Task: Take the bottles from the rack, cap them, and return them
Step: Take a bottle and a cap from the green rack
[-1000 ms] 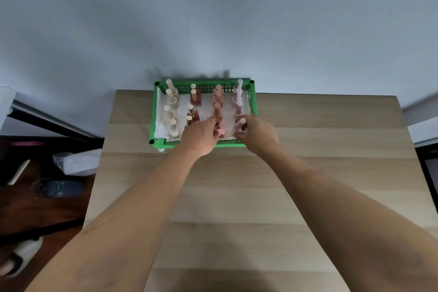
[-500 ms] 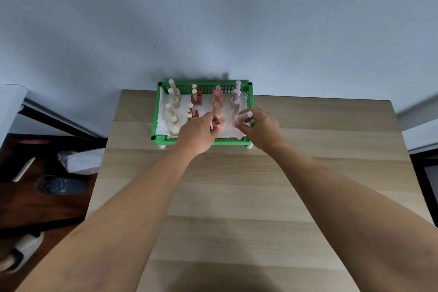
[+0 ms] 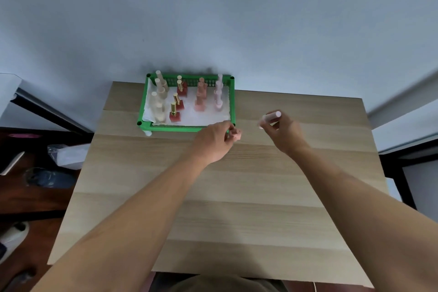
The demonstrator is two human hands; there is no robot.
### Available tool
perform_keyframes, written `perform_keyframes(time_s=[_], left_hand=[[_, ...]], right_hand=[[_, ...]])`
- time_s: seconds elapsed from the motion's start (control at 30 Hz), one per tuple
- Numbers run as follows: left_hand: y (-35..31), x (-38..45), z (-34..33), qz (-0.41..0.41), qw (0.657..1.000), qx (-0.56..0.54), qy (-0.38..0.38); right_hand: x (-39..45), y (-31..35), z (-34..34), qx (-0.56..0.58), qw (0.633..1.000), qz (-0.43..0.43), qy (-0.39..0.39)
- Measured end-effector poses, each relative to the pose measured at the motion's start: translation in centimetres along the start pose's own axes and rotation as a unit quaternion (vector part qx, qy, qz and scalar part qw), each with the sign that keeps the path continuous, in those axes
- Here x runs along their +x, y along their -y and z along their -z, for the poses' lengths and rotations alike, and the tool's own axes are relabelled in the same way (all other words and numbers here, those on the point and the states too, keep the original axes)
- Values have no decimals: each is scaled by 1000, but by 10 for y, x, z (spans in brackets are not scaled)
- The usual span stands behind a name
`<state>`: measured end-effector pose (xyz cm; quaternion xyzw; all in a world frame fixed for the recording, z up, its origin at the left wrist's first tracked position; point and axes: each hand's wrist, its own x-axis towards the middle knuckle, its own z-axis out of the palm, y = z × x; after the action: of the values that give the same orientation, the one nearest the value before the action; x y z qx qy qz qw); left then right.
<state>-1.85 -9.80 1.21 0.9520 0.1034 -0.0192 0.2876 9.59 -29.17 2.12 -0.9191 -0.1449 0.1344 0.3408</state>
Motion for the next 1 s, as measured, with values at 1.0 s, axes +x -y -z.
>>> perform_keyframes(time_s=[1.0], left_hand=[[-37,-86,-141,34,986,-135,95]], right_hand=[[-151,-163,-12,10,995,-95,15]])
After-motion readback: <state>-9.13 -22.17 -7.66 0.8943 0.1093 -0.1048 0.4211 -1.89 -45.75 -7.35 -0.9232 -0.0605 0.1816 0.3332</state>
